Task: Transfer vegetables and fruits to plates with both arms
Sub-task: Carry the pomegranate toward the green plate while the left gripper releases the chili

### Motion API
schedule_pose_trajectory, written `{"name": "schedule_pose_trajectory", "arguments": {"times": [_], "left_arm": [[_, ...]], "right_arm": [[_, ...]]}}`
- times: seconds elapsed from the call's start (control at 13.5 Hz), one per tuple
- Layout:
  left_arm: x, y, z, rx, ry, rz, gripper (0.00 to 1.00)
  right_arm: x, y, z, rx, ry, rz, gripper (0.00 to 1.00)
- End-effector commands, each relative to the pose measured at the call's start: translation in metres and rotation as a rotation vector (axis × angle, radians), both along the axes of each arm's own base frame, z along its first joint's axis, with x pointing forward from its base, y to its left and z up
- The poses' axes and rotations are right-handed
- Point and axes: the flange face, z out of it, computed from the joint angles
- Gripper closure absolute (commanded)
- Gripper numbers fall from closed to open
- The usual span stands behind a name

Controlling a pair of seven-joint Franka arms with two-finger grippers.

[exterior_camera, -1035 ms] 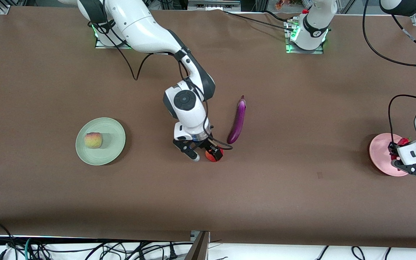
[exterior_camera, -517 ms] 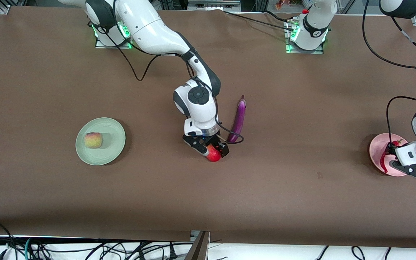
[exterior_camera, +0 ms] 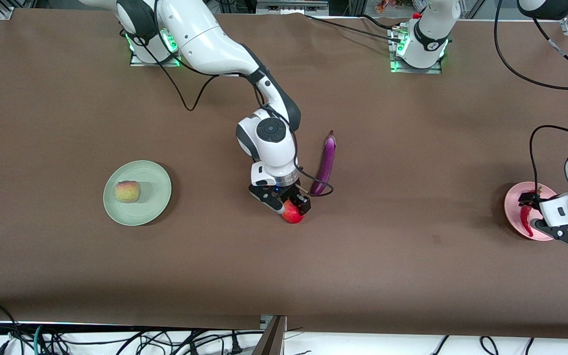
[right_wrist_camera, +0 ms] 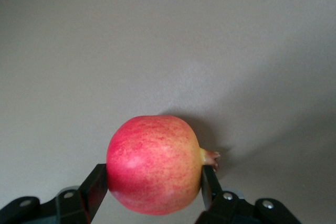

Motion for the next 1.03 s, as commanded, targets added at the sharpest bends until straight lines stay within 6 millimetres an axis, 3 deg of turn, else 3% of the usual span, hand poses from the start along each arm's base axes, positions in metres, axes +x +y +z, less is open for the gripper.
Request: {"name": "schedule_pose_trajectory", "arguments": {"times": [0.0,0.15,0.22,0.37,0.52,0.67,0.89,0.96], "left_arm": [[-0.003,-0.034,0.052,-0.002,0.036,-0.038,0.0],[-0.004,-0.072,0.071,-0.028,0.08,-0.072,0.0],[-0.004,-0.097,0.079,-0.048,0.096,-0.092,0.0],[-0.003,-0.158,0.09,-0.087,0.101,-0.102,0.0],[-0.003,-0.226,0.082,-0.183,0.114,-0.152,0.0],[-0.004,-0.306,0.057,-0.242,0.141,-0.183,0.0],[-0.023,-0.451,0.036,-0.236,0.052,-0.259,0.0],[-0.03,-0.477,0.023,-0.218,0.045,-0.223,0.0]], "right_arm": [[0.022,-0.026,0.027,-0.07,0.036,0.061,0.64],[0.039,-0.061,0.057,-0.138,0.094,0.147,0.64],[0.039,-0.069,0.068,-0.175,0.123,0.215,0.64],[0.047,-0.105,0.083,-0.226,0.188,0.288,0.64],[0.052,-0.156,0.094,-0.256,0.23,0.388,0.64],[0.049,-0.225,0.1,-0.281,0.278,0.51,0.63],[0.046,-0.321,0.098,-0.301,0.328,0.618,0.59],[0.047,-0.342,0.093,-0.306,0.341,0.648,0.59]]}}
